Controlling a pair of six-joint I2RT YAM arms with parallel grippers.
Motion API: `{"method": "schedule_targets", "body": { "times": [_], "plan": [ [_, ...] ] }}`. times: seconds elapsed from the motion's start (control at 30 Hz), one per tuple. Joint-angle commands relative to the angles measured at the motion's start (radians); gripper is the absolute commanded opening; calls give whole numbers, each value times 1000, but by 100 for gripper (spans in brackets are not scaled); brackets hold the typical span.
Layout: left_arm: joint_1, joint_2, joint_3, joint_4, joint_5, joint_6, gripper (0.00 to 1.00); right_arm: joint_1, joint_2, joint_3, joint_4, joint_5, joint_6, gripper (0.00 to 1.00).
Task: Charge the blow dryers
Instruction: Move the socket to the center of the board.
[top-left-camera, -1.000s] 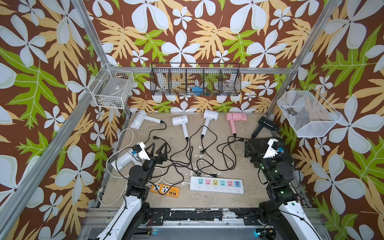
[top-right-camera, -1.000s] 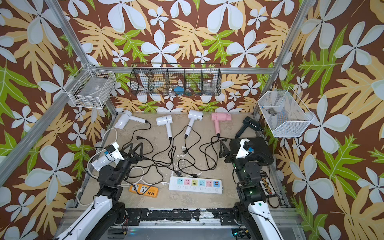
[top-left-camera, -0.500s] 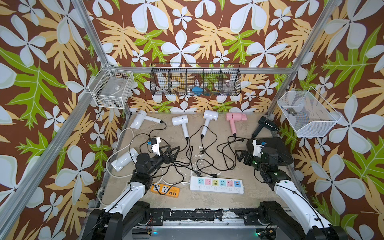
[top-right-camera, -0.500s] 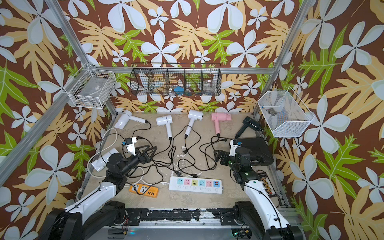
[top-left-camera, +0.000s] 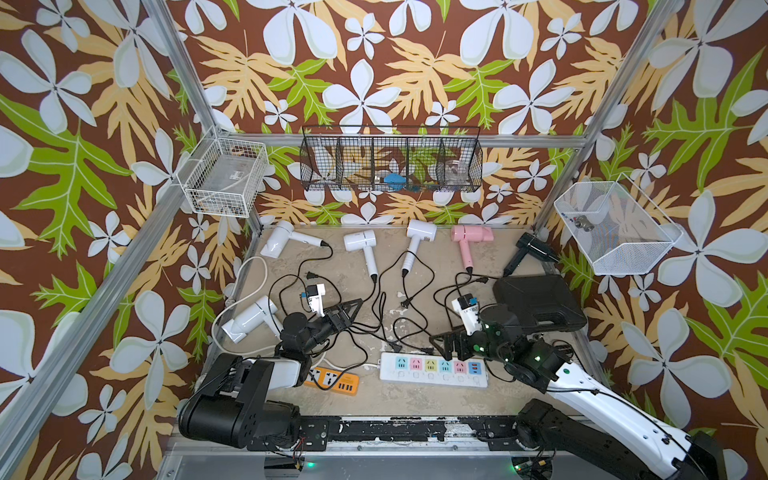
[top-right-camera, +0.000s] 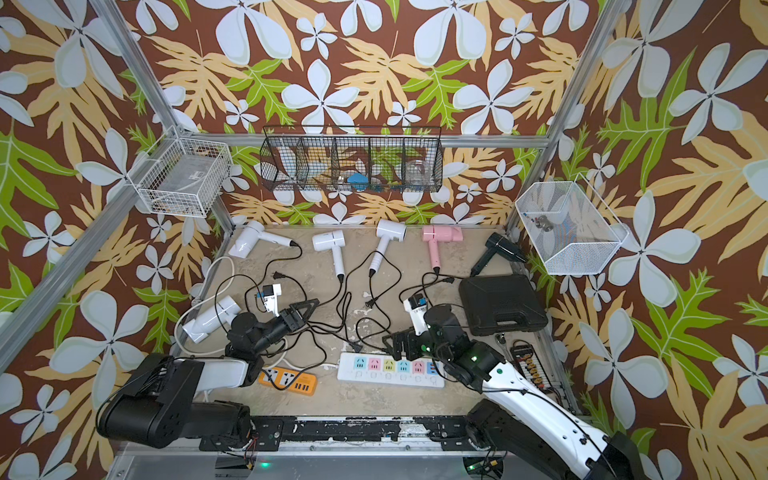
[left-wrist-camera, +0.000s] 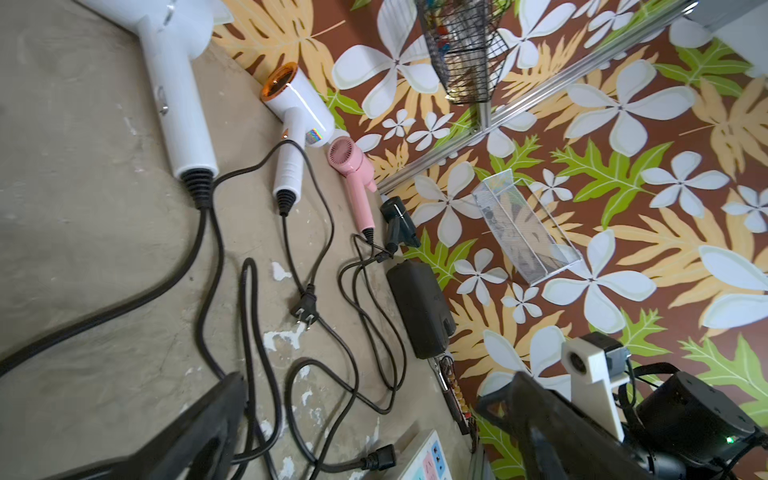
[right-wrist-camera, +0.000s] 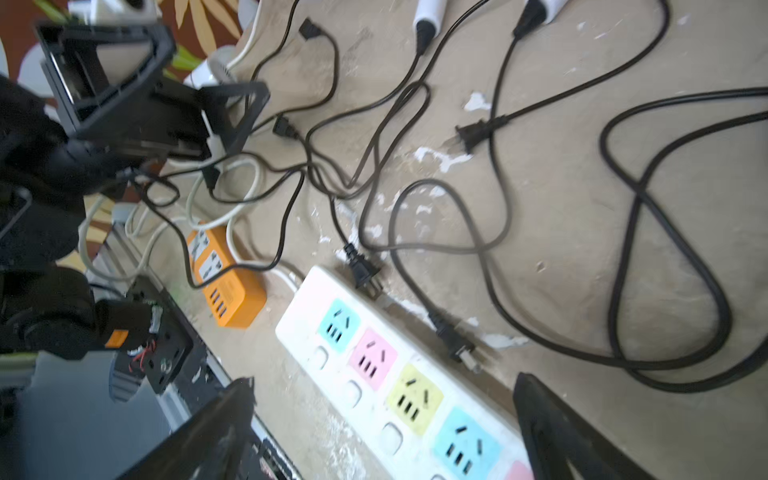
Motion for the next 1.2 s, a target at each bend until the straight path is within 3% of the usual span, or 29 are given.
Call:
{"method": "schedule_targets", "body": {
  "times": [0.0, 0.07, 0.17, 0.23, 0.47, 0.67, 0.87, 1.17],
  "plan": [
    [-39, -36, 17, 4, -36, 64, 100, 94, -6, 0, -99, 77, 64, 95],
    [-80, -92, 49, -145, -79, 157, 100, 152, -8, -9, -128, 73, 95, 91],
    [-176, -196, 120, -427, -220, 338, 100, 225, -12, -29, -157, 49, 145, 85],
    [-235, -250, 139, -519, -318, 417, 100, 268, -9, -52, -165, 26, 182, 84],
    [-254, -311, 125, -547, -352, 454, 100, 368, 25, -175, -91, -46, 311, 80],
    [-255, -306, 125, -541, -341, 457, 100, 369, 87, -225, 39, -54, 353, 73],
    [-255, -313, 124, -542, -341, 465, 100, 370, 260, -187, 155, 21, 358, 64],
    [-258, -315, 120, -537, -347, 470, 100, 371, 580, -1, 362, 142, 356, 61]
  ]
}}
